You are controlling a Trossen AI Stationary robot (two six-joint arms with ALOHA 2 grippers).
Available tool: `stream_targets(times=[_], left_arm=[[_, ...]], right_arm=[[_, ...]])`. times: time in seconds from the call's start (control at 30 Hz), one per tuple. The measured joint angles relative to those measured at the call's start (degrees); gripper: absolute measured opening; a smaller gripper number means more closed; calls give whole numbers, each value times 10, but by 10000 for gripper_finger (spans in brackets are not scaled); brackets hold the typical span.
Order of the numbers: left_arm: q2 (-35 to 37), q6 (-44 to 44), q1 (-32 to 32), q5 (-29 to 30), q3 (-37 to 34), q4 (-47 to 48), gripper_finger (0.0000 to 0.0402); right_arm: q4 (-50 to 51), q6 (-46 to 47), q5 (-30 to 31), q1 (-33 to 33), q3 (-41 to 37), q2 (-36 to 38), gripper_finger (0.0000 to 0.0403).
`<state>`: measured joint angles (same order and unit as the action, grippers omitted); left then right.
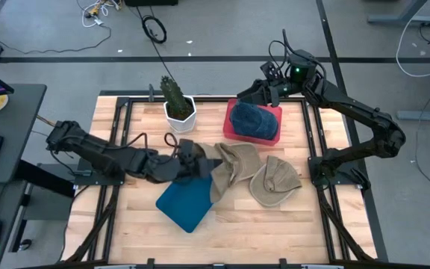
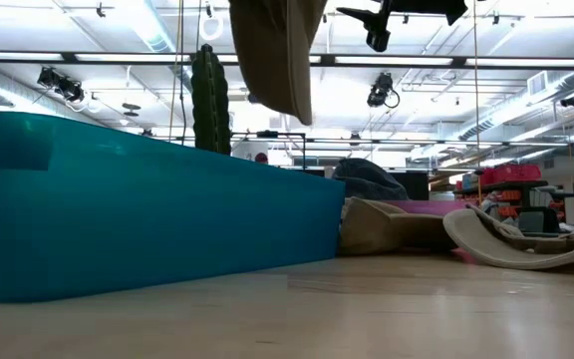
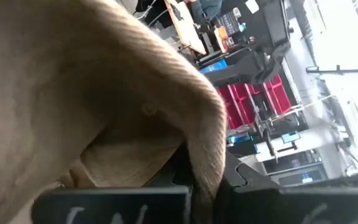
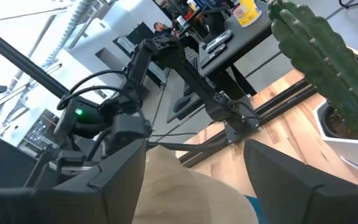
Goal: Pick & Place hat
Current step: Put the left brown cap into the blue bin
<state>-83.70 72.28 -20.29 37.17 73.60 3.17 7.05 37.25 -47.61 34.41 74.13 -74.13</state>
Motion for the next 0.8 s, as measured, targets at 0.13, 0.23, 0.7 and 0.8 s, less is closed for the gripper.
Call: stream_targets(times=[0.13, 0.23, 0.7, 0.8], left_arm=[[0, -22, -6, 5, 0, 0, 17], [9, -59, 1, 0, 0, 4, 17], [10, -249, 132, -307, 0, -162, 17], [-4, -267, 151, -368, 0, -239, 17]], right_arm=[[0, 0, 0, 0, 0, 0, 275], [0, 2, 0, 0, 0, 0, 275], [2, 37, 0, 0, 0, 0, 275], [3, 44, 2, 0, 0, 0, 275]])
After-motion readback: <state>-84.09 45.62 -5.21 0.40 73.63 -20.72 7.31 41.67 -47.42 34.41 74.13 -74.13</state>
